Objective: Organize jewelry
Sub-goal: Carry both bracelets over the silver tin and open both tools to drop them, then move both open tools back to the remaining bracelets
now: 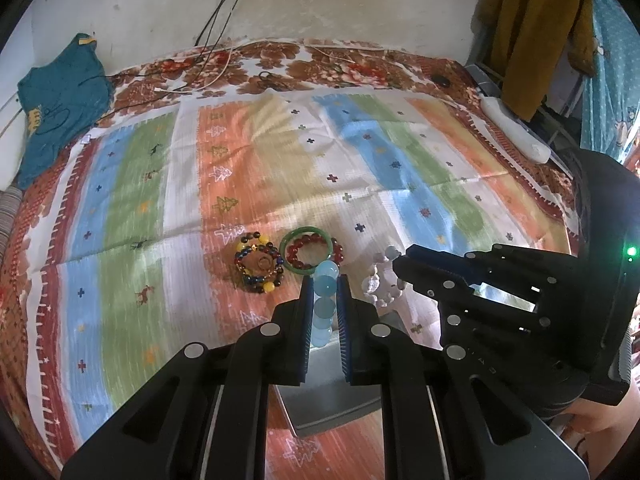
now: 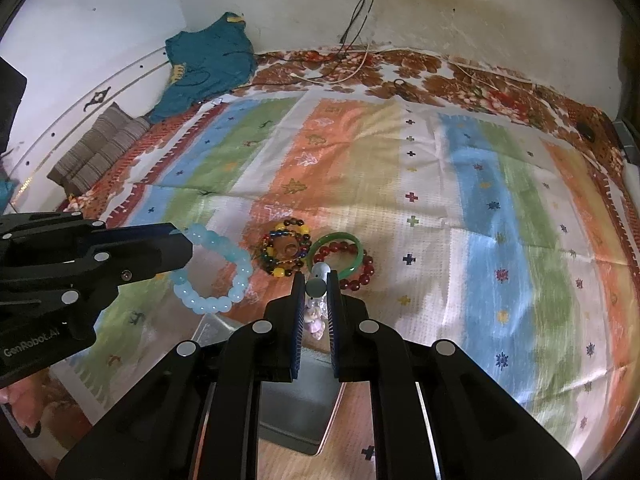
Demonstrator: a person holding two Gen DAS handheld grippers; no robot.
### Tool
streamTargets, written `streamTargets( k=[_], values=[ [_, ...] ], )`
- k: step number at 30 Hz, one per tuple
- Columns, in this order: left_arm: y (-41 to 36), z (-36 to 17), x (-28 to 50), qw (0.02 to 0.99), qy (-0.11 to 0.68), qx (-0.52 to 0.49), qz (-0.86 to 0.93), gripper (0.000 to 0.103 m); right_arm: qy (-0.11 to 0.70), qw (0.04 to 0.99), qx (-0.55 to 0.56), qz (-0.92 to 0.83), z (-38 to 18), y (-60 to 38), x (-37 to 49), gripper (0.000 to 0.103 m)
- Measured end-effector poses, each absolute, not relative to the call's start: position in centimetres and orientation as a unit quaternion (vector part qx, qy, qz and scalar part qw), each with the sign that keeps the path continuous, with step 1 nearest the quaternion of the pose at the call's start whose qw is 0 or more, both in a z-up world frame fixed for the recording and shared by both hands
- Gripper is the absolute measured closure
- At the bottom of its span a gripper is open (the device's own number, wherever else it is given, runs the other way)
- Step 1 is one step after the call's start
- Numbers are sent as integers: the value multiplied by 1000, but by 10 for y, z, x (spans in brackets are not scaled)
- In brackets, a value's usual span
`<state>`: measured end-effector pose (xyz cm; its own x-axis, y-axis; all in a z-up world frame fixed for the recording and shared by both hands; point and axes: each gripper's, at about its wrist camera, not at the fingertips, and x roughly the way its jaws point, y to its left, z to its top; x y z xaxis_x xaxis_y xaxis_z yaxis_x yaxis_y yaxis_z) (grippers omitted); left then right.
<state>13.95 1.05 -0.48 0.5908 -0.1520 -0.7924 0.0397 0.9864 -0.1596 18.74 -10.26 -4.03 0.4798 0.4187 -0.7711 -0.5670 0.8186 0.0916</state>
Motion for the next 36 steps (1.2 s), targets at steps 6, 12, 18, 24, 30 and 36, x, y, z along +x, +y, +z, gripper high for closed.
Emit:
streamTargets(
  k=[6,12,18,24,30,36],
  values=[
    [8,-3,126,892,444,-63,-57,92,422,854,-88,293,-39,-105,175,91],
    [7,-4,114,893,443,-63,-57,92,423,851,-86,299,-40,-107,162,91],
    [3,-8,105,890,449,-62,-58,92,426,849,-80,301,-41,-111,154,91],
    [11,-9,101,892,446,-69,-35,91,432,854,-84,278,-44,-117,155,70],
    [27,-14,106,886,455,-87,-12,88,438,858,-81,256,-49,-126,162,66],
    [34,-16,109,885,456,-96,-1,74,444,858,-78,247,-52,-127,168,60]
  ],
)
